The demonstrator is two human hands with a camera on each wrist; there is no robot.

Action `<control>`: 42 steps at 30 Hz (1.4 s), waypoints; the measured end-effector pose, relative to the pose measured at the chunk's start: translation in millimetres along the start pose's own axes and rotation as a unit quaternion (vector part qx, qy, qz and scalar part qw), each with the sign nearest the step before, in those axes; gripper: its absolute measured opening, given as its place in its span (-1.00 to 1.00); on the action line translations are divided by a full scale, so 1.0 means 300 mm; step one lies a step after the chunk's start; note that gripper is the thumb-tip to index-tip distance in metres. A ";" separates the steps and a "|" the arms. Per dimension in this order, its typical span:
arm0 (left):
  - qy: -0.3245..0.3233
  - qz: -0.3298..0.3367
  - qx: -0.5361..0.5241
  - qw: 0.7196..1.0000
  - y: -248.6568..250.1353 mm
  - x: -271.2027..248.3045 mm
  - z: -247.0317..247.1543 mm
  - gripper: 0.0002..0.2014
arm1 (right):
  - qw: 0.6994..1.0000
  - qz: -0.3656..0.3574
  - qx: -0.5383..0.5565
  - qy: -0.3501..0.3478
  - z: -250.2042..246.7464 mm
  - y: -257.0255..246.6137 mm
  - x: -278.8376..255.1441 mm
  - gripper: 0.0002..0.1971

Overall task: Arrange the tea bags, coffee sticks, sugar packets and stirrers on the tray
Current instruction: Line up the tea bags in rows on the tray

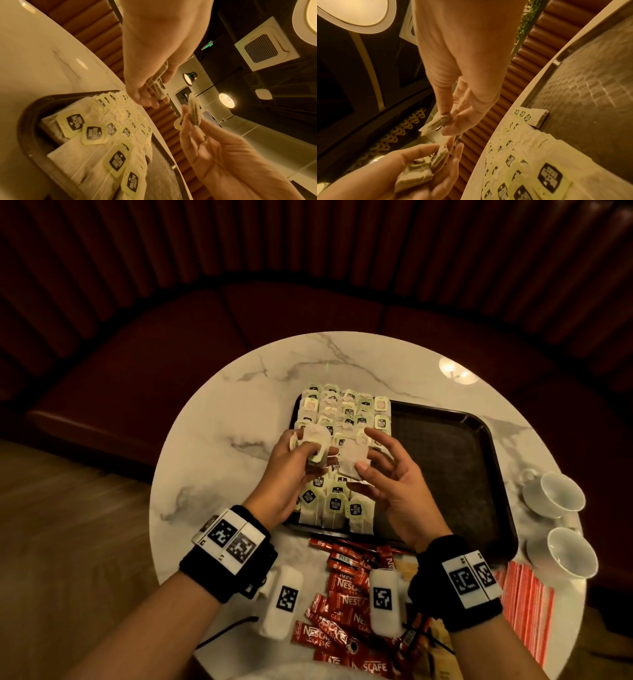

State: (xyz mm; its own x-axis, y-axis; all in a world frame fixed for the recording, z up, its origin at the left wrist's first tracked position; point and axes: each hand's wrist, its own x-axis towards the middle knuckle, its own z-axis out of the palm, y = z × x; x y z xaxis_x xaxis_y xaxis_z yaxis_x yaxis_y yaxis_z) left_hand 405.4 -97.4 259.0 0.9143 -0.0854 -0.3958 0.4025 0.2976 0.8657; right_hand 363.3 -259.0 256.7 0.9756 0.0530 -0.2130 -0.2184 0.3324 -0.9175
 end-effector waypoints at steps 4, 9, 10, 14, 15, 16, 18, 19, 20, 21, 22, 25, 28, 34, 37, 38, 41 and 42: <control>-0.049 -0.003 0.004 0.999 0.003 -0.019 0.014 -0.70 | 1.000 -0.018 -0.018 0.006 0.010 0.006 0.000 -0.48; -0.086 0.043 0.085 0.992 -0.005 -0.025 0.012 -0.70 | 0.995 -0.053 -0.082 0.006 0.008 0.005 -0.002 -0.43; -0.082 0.055 0.101 0.990 -0.006 -0.024 0.010 -0.74 | 0.994 -0.061 -0.092 0.009 0.005 0.005 -0.001 -0.41; -0.080 0.087 0.148 0.982 -0.010 -0.023 0.000 -0.81 | 0.992 -0.088 -0.093 0.023 -0.016 -0.001 0.007 -0.42; -0.082 0.091 0.155 0.980 -0.010 -0.022 -0.001 -0.80 | 0.992 -0.090 -0.077 0.030 -0.020 -0.004 0.009 -0.45; -0.083 0.094 0.160 0.979 -0.008 -0.022 -0.001 -0.79 | 0.993 -0.090 -0.061 0.039 -0.022 -0.008 0.011 -0.50; -0.084 0.098 0.168 0.977 -0.004 -0.023 -0.001 -0.79 | 0.994 -0.078 -0.036 0.066 -0.026 -0.008 0.019 -0.61; -0.086 0.096 0.171 0.977 -0.001 -0.022 -0.001 -0.80 | 0.994 -0.063 -0.027 0.082 -0.027 -0.005 0.023 -0.67; -0.091 0.093 0.171 0.977 0.002 -0.022 -0.002 -0.79 | 0.994 -0.040 -0.020 0.096 -0.028 -0.002 0.028 -0.73; -0.097 0.087 0.169 0.977 0.005 -0.023 -0.001 -0.78 | 0.994 -0.010 -0.014 0.104 -0.028 0.002 0.032 -0.76; -0.105 0.078 0.164 0.978 0.009 -0.024 0.000 -0.77 | 0.995 0.027 -0.007 0.100 -0.027 0.007 0.033 -0.75; -0.138 0.040 0.144 0.979 0.020 -0.031 0.003 -0.82 | 0.990 0.125 0.044 0.041 -0.019 0.022 0.025 -0.55; -0.163 0.010 0.150 0.975 0.025 -0.035 0.002 -0.86 | 0.987 0.147 0.070 0.013 -0.011 0.018 0.014 -0.51; -0.155 -0.001 0.209 0.965 0.021 -0.037 -0.023 -0.80 | 0.991 0.100 0.069 0.056 -0.046 -0.016 0.037 -0.72; -0.153 0.003 0.222 0.963 0.023 -0.041 -0.022 -0.76 | 0.996 0.055 0.050 0.049 -0.041 -0.050 0.038 -0.79; -0.148 0.003 0.218 0.965 0.022 -0.040 -0.022 -0.75 | 0.997 0.035 0.043 0.047 -0.038 -0.059 0.036 -0.79; -0.127 0.001 0.197 0.972 0.023 -0.032 -0.018 -0.77 | 0.998 -0.040 -0.003 0.050 -0.022 -0.075 0.024 -0.75; -0.120 -0.001 0.185 0.975 0.024 -0.030 -0.016 -0.78 | 0.996 -0.064 -0.027 0.052 -0.017 -0.078 0.016 -0.76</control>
State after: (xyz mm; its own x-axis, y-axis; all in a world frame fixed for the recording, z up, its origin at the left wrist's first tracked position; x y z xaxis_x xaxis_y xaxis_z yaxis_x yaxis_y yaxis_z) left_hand 399.7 -90.0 267.3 0.8793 -0.3194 -0.3533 0.3522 -0.0632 0.9338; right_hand 373.0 -271.2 275.4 0.9888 -0.0846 -0.1231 -0.0952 0.2787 -0.9557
